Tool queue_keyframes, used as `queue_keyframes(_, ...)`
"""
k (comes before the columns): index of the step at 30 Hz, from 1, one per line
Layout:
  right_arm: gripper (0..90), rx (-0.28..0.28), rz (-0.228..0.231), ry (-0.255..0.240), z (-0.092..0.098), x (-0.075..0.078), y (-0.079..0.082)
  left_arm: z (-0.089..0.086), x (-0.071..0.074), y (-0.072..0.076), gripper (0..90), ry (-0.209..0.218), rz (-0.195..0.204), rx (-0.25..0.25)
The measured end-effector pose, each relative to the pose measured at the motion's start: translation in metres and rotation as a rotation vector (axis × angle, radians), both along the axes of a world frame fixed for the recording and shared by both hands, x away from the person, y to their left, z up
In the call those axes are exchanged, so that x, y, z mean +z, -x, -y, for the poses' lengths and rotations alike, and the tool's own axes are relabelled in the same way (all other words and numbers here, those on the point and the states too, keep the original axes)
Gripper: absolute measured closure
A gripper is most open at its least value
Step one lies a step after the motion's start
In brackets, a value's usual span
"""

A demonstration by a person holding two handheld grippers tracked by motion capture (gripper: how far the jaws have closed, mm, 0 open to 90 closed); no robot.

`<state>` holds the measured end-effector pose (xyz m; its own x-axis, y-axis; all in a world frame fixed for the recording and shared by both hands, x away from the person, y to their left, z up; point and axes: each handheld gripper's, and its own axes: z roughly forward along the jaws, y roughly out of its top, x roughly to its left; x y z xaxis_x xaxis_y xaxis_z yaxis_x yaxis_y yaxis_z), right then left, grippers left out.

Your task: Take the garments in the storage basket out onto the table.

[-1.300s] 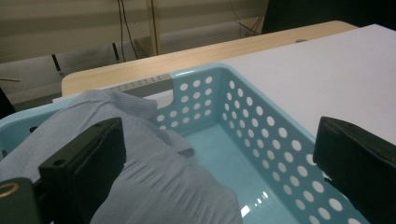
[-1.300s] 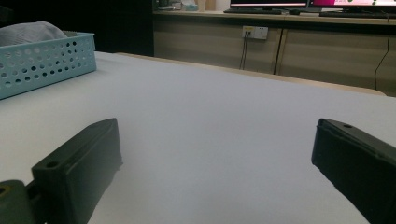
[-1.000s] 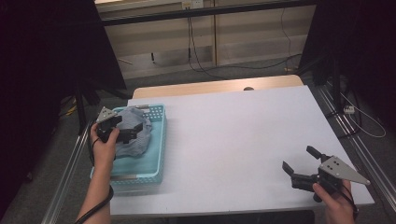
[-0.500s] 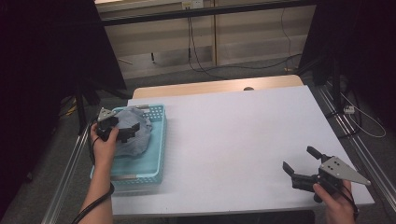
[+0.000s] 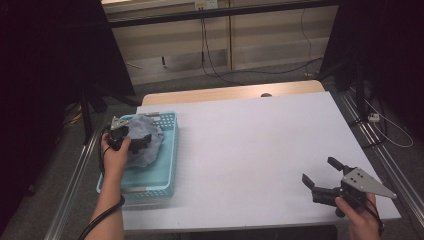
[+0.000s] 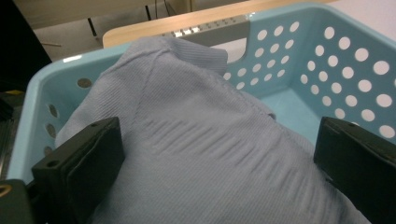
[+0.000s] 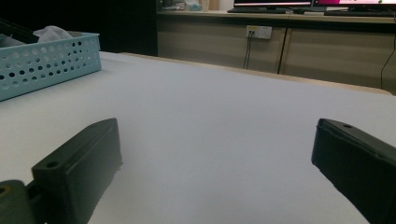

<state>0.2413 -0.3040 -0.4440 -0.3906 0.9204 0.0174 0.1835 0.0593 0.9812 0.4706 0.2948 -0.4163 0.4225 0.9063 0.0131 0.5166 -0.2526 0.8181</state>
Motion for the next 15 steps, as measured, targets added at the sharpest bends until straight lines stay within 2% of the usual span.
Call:
queue_keyframes(6,1.1,0.004,-0.001,0.001,0.0,0.0,0.0,0.002,-0.005,-0.002,0.1,-0.011,-0.021,-0.006)
queue_keyframes(10,1.1,0.005,0.0,0.001,0.0,0.0,0.0,0.001,-0.01,-0.003,0.1,0.016,-0.042,-0.002)
queue_keyframes(15,1.1,0.007,-0.001,0.002,0.0,0.0,0.0,-0.002,-0.014,-0.001,0.1,0.042,-0.017,-0.021)
